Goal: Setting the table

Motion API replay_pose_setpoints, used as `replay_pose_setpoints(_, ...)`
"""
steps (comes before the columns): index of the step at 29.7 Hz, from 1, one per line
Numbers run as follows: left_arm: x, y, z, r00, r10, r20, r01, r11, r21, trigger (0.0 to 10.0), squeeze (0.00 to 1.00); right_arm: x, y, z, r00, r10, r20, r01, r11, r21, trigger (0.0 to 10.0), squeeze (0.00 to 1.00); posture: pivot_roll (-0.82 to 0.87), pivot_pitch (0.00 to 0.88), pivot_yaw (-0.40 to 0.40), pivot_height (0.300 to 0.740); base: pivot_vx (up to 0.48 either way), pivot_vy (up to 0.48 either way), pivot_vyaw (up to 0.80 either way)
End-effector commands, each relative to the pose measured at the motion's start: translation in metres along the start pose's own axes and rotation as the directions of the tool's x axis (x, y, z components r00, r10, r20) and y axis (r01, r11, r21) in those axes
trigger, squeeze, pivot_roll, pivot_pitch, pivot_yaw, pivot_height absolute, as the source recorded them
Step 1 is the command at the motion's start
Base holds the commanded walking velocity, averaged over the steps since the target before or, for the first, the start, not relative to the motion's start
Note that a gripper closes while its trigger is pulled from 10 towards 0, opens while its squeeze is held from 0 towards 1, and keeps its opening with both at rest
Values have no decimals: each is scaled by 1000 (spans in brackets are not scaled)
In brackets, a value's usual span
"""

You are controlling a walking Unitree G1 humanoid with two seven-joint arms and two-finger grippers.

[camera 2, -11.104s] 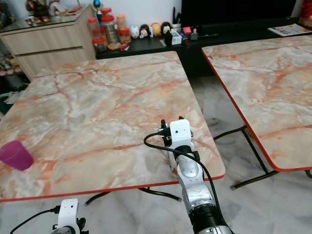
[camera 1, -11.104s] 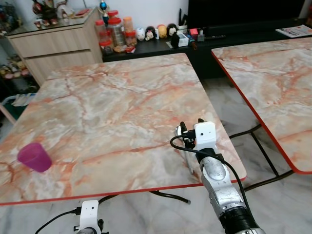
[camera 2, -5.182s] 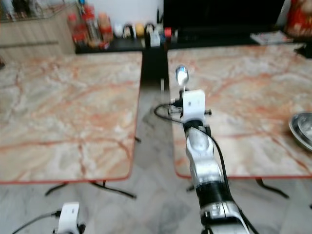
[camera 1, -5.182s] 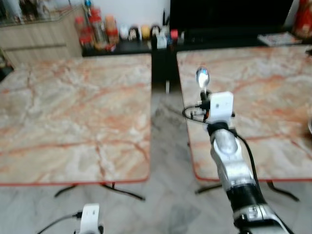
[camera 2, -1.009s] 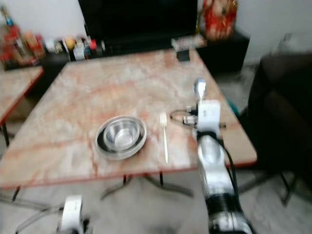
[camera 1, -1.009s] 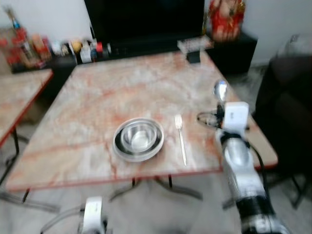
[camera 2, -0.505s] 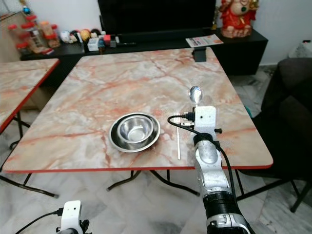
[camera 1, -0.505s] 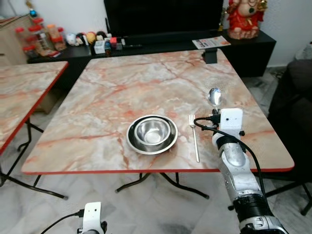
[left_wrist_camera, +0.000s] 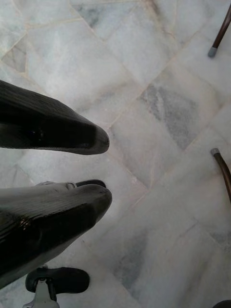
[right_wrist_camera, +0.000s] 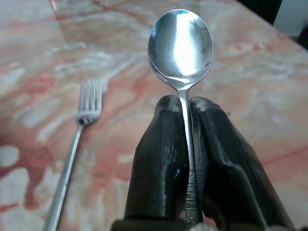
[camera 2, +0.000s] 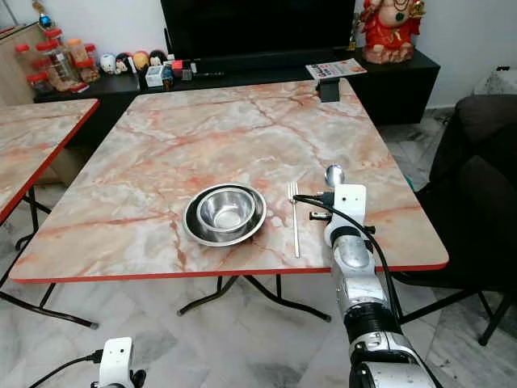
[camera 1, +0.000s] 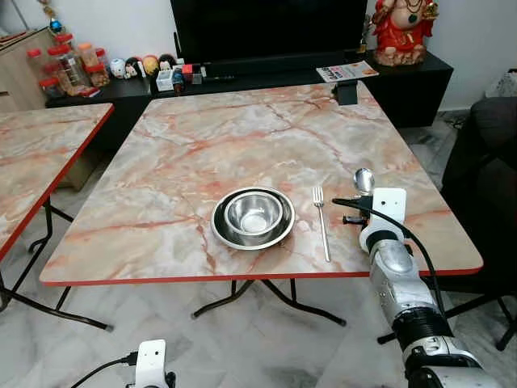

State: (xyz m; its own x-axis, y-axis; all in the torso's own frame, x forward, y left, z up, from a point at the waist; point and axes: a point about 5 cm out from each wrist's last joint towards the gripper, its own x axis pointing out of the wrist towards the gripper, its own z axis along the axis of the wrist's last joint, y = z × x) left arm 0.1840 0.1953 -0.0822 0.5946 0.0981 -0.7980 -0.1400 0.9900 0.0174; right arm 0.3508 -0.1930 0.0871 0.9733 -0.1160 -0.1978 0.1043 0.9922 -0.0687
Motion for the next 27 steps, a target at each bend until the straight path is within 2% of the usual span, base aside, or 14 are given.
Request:
replay_pose_setpoints(1, 1, 7, 5, 1000, 16, 10, -16, 1000, -5, 10000, 0, 5, 1, 8, 1000, 13, 14, -14, 1000, 13, 10000, 0, -224, 0, 101, 740, 0, 0, 0)
replay_pose_setpoints(6, 0, 9, 5, 1000, 24, 11, -24, 1000, -5, 10000, 0, 6, 3, 19, 997, 29, 70, -29, 1000, -8, 10000, 0, -226, 0, 101, 740, 0, 0, 0)
replay_pose_setpoints(7, 0, 9, 5, 1000, 26, 11, -26, 1000, -3, 10000, 0, 6, 6, 23, 994, 46, 96, -42, 999, -34, 10000, 0, -226, 0, 101, 740, 0, 0, 406)
replay_pose_setpoints(11, 0, 8, 5, 1000, 25, 10, -25, 1000, -2, 10000, 0, 6, 7, 23, 993, 50, 107, -46, 998, -47, 10000, 0, -229, 0, 100, 740, 0, 0, 534)
replay_pose_setpoints(14, 1, 7, 5, 1000, 22, 11, -22, 1000, -4, 10000, 0, 6, 9, 21, 993, 43, 108, -43, 999, 6, 10000, 0, -229, 0, 100, 740, 0, 0, 0)
replay_pose_setpoints(23, 1, 8, 6, 1000, 20, 13, -20, 1000, 2, 10000, 0, 4, 12, 18, 993, 39, 115, -41, 999, 10, 10000, 0, -231, 0, 105, 740, 0, 0, 0)
replay_pose_setpoints(27, 1, 8, 7, 1000, 20, 14, -20, 1000, 4, 10000, 0, 4, 13, 18, 992, 36, 118, -39, 999, 23, 10000, 0, -230, 0, 106, 740, 252, 0, 0)
